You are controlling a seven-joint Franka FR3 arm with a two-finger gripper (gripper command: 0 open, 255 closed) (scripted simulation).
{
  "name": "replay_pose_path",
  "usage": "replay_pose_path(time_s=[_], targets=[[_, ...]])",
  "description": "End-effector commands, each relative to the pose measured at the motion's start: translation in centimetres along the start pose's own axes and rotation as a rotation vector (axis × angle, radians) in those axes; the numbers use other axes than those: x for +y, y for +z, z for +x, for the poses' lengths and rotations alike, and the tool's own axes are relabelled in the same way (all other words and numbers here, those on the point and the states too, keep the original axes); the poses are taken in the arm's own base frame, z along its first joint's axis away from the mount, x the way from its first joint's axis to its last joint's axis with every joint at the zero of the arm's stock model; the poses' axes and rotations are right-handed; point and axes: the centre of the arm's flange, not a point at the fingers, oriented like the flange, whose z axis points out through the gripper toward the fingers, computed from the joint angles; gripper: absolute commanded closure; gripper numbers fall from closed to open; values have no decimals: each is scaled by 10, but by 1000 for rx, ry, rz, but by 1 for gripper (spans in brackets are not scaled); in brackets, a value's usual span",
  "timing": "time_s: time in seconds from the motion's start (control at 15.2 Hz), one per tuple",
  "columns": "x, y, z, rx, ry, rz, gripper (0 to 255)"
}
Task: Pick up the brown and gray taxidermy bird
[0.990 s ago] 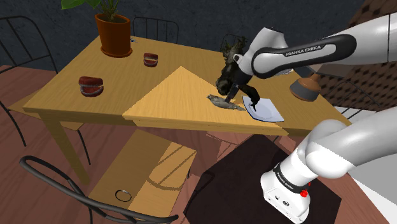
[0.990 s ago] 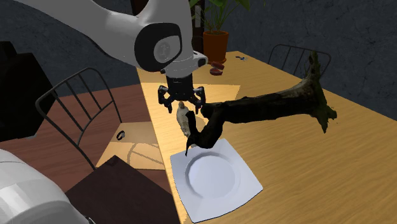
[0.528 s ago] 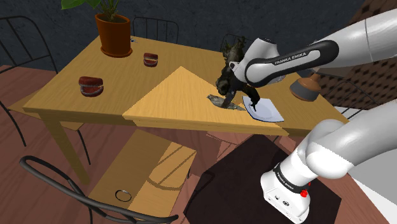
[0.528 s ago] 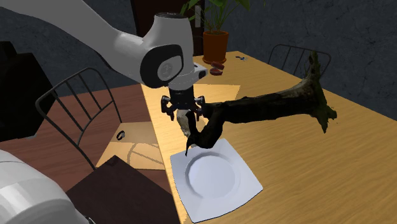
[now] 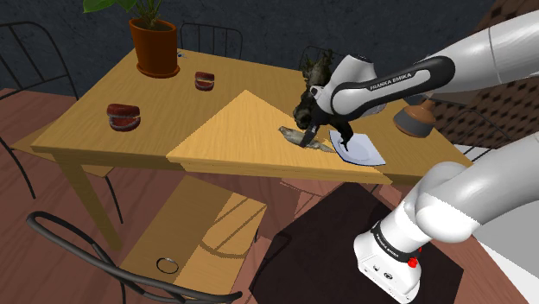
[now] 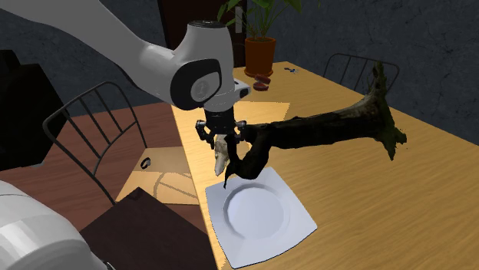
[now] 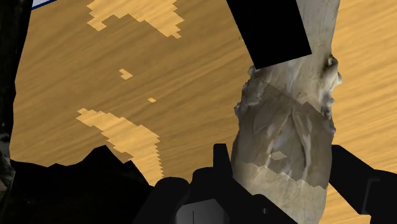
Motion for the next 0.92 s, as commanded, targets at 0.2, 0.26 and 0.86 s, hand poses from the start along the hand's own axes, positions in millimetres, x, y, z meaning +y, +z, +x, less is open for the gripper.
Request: replay_pose_path(time_s=[0.2, 0.26, 0.86], targets=[[0, 0, 0, 0, 0, 0, 255], [0, -5, 1, 0, 0, 0, 255], [1, -52, 9, 0, 0, 0, 255]])
